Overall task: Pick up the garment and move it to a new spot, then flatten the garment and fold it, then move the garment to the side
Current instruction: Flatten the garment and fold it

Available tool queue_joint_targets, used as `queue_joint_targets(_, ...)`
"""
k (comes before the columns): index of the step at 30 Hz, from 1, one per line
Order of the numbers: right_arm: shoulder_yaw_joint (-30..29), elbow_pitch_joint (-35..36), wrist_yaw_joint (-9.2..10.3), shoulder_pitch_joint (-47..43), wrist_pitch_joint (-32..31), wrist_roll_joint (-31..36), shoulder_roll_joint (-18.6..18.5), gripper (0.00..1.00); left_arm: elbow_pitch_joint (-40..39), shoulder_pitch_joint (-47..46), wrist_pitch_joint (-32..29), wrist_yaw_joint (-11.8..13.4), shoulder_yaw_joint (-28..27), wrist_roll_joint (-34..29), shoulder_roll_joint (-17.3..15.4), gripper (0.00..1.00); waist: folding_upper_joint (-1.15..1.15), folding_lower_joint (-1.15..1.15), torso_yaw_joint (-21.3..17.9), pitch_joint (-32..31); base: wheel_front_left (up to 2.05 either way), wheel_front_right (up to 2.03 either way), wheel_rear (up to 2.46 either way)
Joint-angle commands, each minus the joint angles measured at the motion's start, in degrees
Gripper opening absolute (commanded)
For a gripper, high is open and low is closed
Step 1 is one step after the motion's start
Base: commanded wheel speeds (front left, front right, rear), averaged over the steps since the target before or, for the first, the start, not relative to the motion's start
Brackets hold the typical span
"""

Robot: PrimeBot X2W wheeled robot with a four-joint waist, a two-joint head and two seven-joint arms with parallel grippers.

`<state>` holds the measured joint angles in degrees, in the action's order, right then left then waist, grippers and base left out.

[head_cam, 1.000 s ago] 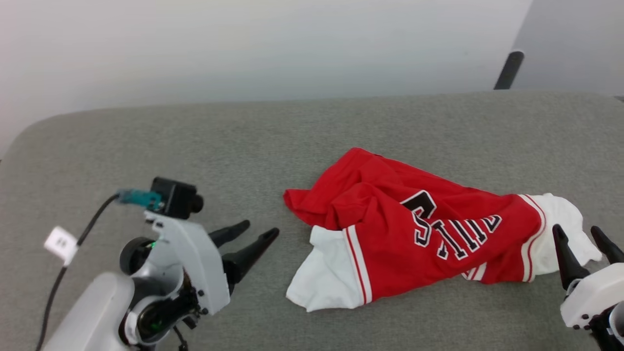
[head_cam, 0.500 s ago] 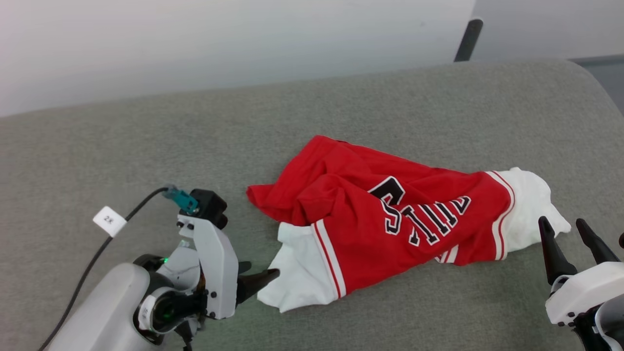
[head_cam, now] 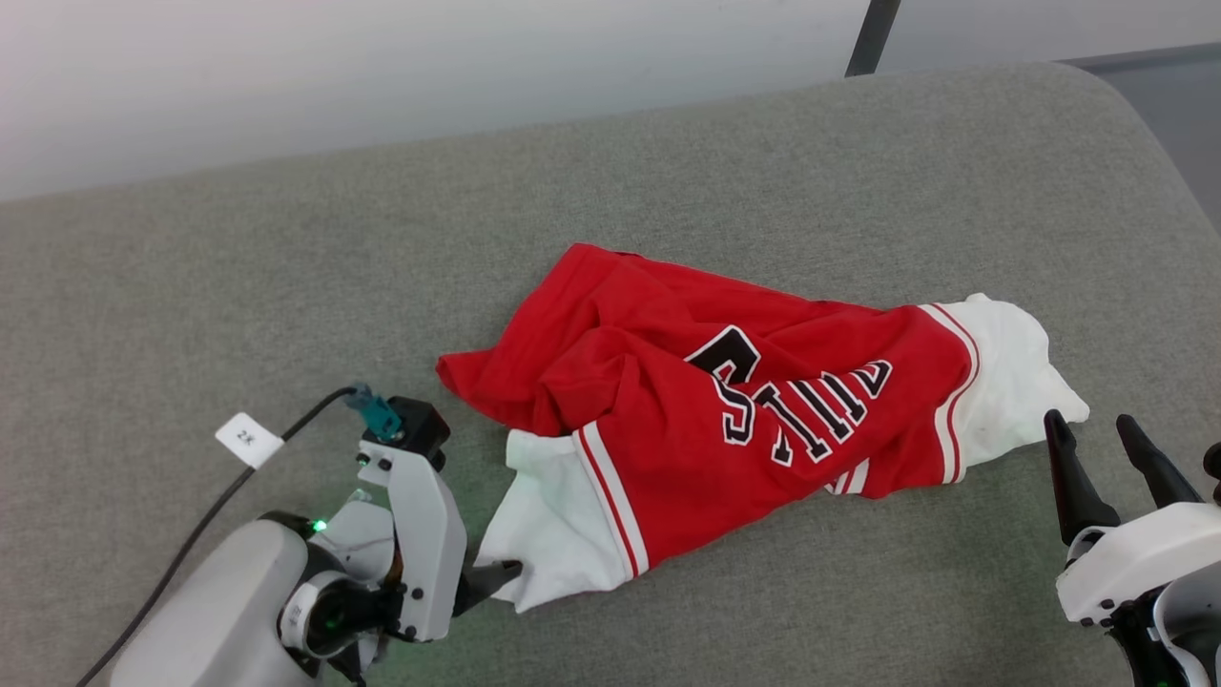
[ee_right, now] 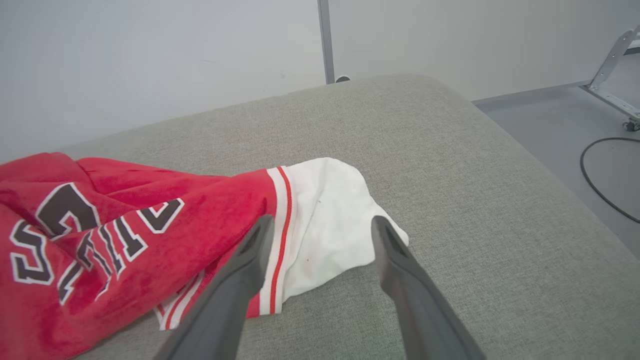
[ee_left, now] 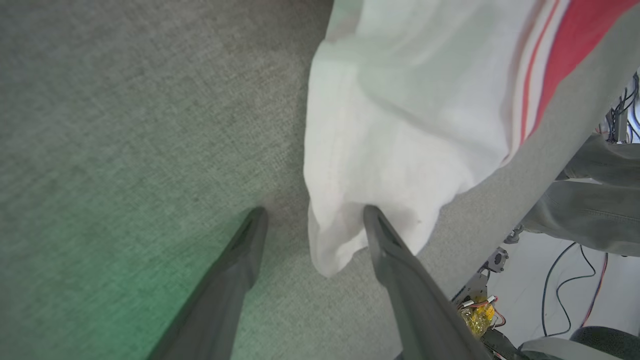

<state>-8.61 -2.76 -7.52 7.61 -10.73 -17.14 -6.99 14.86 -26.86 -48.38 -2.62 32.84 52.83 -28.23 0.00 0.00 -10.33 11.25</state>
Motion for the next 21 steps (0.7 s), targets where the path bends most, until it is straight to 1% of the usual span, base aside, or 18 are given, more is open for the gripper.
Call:
queue_joint_targets(1, 0.09, -0.21, 0.06, 0.42, 0.35, -0.44, 0.06, 1.0, 2.12, 0.39, -0.02, 0.04, 0.8, -0.74, 0.27, 1.0, 0.0, 0.0, -0.09, 0.4, 0.0, 0.0, 0.0)
queue_joint_targets(4, 0.06, -0.44, 0.06, 0.8, 0.55, -0.55, -0.11, 1.0, 3.79, 0.56, -0.94, 0.08, 1.51, -0.26, 0.89, 1.0, 0.0, 0.0, 0.05, 0.7, 0.0, 0.0, 0.0)
queue_joint_targets(5, 0.0, -0.51, 0.06, 0.91, 0.62, -0.56, -0.18, 1.0, 4.08, 0.62, -1.19, -0.07, 1.7, 0.02, 1.15, 0.49, 0.0, 0.0, 0.13, 0.77, 0.0, 0.0, 0.0)
queue_joint_targets(6, -0.05, -0.59, 0.06, 1.02, 0.63, -0.61, -0.25, 1.0, 4.27, 0.57, -1.42, -0.33, 1.97, 0.19, 1.38, 0.03, 0.0, 0.0, 0.21, 0.83, 0.0, 0.0, 0.0)
queue_joint_targets(7, -0.07, -0.64, 0.06, 1.06, 0.64, -0.66, -0.3, 1.0, 4.39, 0.62, -1.76, -0.57, 2.13, 0.5, 1.58, 0.0, 0.0, 0.0, 0.32, 0.86, 0.0, 0.0, 0.0)
queue_joint_targets(11, -0.33, -0.82, 0.06, 1.08, 0.82, -0.65, -0.56, 1.0, 3.97, -0.03, -1.96, -1.01, 2.05, 0.68, 1.23, 0.0, 0.0, 0.0, 0.81, 0.88, 0.0, 0.0, 0.0)
queue_joint_targets(12, -0.46, -0.83, 0.06, 1.1, 0.8, -0.65, -0.66, 1.0, 3.8, -0.39, -1.75, -1.19, 1.77, 0.63, 0.79, 0.0, 0.0, 0.0, 1.05, 0.86, 0.0, 0.0, 0.0)
queue_joint_targets(21, -1.04, -0.94, 0.06, 0.84, 0.18, -0.51, -1.23, 1.0, 1.01, -1.95, -0.43, 0.02, -2.2, 0.64, -4.29, 0.0, 0.0, 0.0, 3.38, 0.17, 0.0, 0.0, 0.0)
